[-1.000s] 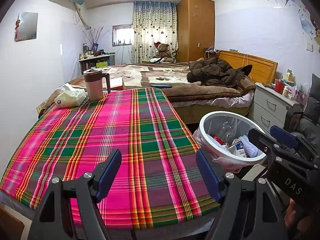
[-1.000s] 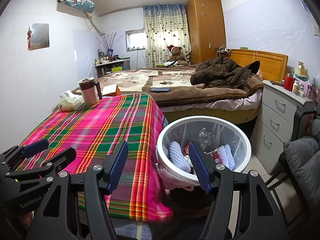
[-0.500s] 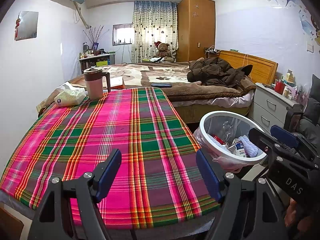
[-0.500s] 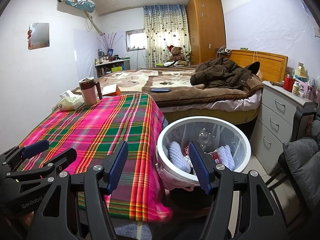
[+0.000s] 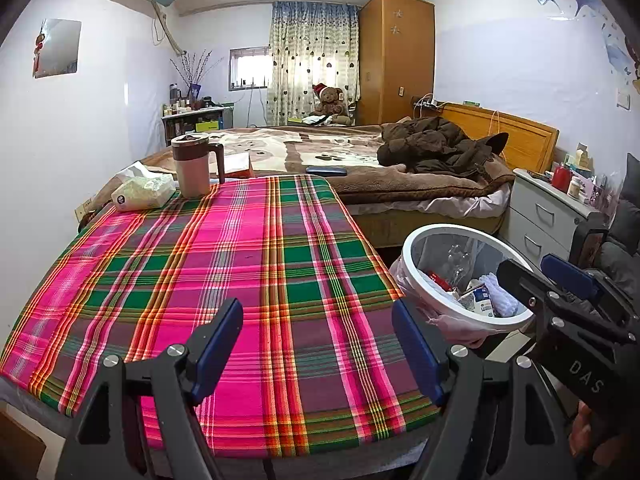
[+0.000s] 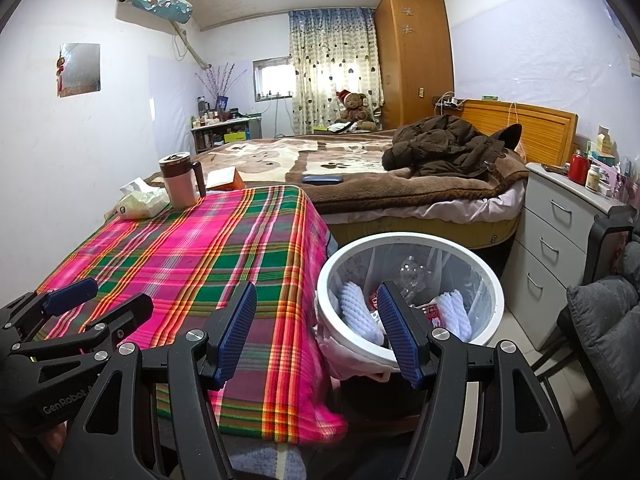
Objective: Collect trash
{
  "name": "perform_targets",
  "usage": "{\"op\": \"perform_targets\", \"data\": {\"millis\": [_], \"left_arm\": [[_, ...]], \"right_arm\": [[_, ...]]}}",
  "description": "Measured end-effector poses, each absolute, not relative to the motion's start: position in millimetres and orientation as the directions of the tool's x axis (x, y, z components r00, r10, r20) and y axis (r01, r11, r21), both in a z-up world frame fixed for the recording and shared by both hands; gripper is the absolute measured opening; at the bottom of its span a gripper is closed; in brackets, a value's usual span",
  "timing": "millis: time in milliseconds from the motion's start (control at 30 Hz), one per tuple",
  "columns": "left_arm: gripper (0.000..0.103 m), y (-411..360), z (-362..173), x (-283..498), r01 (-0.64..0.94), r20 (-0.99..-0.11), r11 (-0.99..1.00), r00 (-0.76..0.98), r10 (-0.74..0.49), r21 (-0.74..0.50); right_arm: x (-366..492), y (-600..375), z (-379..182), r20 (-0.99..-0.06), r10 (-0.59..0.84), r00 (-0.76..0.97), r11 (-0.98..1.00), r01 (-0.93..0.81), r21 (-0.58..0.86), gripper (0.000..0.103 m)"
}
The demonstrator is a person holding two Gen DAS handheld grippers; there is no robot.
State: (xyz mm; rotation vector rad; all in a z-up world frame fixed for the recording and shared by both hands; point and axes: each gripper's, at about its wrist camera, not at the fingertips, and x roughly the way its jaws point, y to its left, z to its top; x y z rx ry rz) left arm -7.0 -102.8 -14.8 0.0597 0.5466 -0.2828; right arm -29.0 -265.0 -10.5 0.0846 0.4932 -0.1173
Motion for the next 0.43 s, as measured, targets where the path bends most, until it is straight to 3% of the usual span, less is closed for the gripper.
{"op": "perform_targets", "data": {"millis": [433], "left_arm": [[0.078, -105.9, -12.7, -8.7, 0.284, -0.52, 0.959, 0.817, -0.251, -0.016]], "right_arm": [[-28.4, -263.7, -10.7, -0.476, -0.091, 0.875, 0.99, 0.131, 0.052, 0.064]]}}
